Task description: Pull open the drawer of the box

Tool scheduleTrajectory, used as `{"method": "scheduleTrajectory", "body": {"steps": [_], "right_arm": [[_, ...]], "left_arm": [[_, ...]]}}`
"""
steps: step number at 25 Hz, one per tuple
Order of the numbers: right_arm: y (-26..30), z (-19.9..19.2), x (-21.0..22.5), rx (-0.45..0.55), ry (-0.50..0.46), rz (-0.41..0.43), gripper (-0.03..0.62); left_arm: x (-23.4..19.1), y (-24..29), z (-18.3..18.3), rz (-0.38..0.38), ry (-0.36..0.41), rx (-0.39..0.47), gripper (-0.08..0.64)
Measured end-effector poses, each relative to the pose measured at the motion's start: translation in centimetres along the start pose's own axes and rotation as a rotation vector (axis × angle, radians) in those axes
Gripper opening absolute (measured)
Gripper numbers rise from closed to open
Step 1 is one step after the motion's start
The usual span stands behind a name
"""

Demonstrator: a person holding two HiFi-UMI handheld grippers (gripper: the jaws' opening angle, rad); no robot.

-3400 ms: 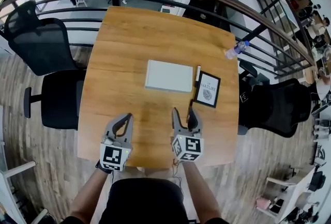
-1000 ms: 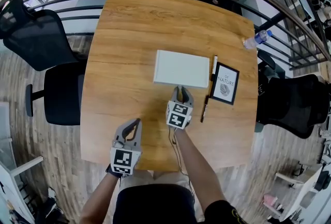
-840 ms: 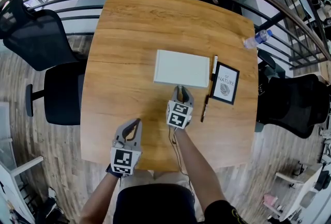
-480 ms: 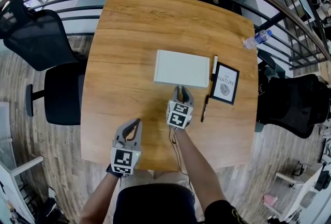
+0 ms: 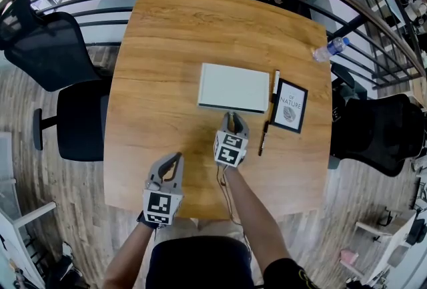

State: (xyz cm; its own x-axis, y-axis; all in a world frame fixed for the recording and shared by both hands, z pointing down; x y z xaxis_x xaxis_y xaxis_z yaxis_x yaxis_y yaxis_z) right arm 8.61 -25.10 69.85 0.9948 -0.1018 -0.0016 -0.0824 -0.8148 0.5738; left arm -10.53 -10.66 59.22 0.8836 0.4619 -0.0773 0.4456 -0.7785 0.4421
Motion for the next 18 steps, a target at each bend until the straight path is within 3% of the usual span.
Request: {"method": "scheduleTrajectory", "body": {"steps": [18], "right_arm": [[-1.0, -0.5, -0.1, -0.001, -0.012, -0.001, 0.067]], "left_arm": [[0.6, -0.8, -0.2, -0.012, 0.004, 0.001, 0.017]]}}
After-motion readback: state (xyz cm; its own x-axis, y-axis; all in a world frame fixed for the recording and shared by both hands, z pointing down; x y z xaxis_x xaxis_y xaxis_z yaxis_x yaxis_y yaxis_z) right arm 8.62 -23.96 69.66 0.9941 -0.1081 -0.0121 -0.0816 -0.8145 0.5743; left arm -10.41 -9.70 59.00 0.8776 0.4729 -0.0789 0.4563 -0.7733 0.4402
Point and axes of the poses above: the fingertips, and each gripper's own axes: y forward along the fingers, x to its right, z out of its top, the point moved 6 cm from there along -y, backward along the fingers, and after that the axes turned 1 degree about y, right-handed, at the moved point
